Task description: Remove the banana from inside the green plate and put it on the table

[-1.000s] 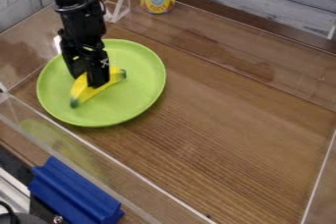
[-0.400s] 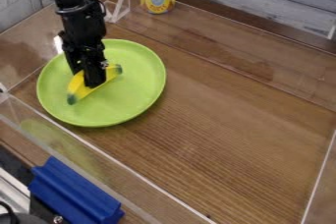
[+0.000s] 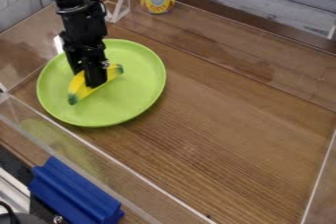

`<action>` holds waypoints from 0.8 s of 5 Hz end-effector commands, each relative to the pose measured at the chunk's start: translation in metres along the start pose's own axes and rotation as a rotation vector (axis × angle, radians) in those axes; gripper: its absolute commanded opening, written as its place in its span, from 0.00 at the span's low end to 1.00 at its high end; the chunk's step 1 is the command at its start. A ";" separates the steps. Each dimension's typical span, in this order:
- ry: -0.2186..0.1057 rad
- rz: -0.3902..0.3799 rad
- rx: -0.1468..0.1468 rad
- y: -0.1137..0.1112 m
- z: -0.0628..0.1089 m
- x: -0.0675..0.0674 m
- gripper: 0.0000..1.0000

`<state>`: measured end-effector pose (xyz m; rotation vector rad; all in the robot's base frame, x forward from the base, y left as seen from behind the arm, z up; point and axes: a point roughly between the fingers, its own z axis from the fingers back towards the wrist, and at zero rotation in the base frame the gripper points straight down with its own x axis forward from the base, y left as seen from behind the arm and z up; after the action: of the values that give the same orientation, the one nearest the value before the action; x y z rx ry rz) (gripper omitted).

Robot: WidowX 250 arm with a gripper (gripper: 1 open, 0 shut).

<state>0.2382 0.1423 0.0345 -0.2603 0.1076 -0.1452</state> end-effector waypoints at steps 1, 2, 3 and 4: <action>-0.054 -0.011 0.047 -0.001 0.022 0.005 0.00; -0.058 -0.014 0.046 -0.003 0.024 0.005 0.00; -0.065 -0.016 0.047 -0.006 0.027 0.005 0.00; -0.072 -0.018 0.047 -0.010 0.031 0.005 0.00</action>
<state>0.2408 0.1377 0.0499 -0.2589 0.0771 -0.1455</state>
